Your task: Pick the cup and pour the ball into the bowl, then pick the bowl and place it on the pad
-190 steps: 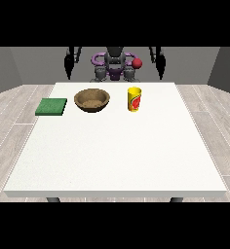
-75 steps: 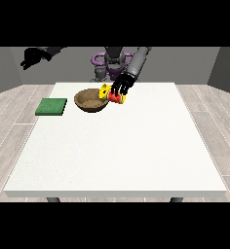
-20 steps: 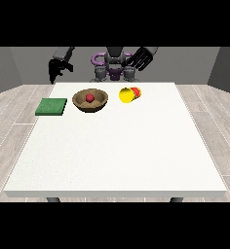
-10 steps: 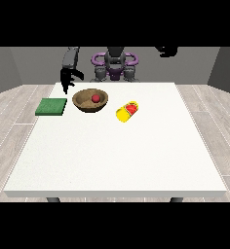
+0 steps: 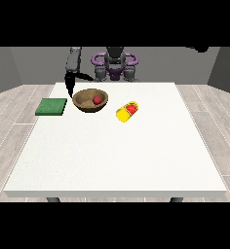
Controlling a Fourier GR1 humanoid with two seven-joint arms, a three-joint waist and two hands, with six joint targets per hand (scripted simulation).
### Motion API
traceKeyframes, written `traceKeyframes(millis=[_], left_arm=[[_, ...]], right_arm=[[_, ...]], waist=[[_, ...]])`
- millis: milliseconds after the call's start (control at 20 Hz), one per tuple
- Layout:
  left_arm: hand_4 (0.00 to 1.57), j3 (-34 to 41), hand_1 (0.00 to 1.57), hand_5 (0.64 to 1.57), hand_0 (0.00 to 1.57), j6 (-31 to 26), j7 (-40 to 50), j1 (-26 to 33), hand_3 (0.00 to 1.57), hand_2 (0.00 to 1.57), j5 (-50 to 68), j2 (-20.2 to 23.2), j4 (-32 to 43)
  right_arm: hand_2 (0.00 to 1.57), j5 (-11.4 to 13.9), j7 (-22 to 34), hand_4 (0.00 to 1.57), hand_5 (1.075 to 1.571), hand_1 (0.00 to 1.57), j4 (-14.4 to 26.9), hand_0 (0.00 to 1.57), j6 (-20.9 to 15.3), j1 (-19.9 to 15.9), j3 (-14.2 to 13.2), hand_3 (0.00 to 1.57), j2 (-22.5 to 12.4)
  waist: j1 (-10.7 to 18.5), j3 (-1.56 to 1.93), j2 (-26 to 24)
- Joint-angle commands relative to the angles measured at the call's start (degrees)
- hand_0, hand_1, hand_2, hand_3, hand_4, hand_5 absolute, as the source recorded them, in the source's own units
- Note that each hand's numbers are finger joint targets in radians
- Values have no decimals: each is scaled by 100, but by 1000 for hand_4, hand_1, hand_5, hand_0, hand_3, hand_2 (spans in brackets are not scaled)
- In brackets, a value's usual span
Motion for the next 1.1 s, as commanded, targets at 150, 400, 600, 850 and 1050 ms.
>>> traceKeyframes(millis=[150, 400, 600, 850, 1050], left_arm=[[179, 371, 0, 1562, 0, -562, 444, 95, 0, 0, 680, 748, 67], [162, 262, 0, 1563, 0, -498, 534, 174, 0, 0, 846, 748, -120], [138, 277, 0, 1566, 0, -448, 887, -135, 0, 0, 1198, 782, -384], [117, 324, 0, 1568, 0, -609, 882, 37, 0, 0, 1409, 944, -341], [54, 238, 0, 1568, 0, -682, 660, 153, 0, 0, 1419, 866, -677]], right_arm=[[0, -135, -452, 0, 1571, 0, 492, 0, 142, -10, -184, 0, -26], [0, -69, -583, 0, 1571, 0, 991, 0, 167, -213, -194, 0, -71], [0, -257, -1313, 0, 1571, 0, 1711, 0, 393, -304, -516, 0, -154], [0, -259, -1606, 0, 1569, 0, 1979, 0, 445, -401, -489, 0, -47], [0, -293, -1846, 0, 1568, 0, 2365, 0, 393, -556, -639, 0, -118]], waist=[[-11, 7, 147], [-18, 8, 240], [260, 12, 537], [98, 9, 684], [331, 9, 920]])
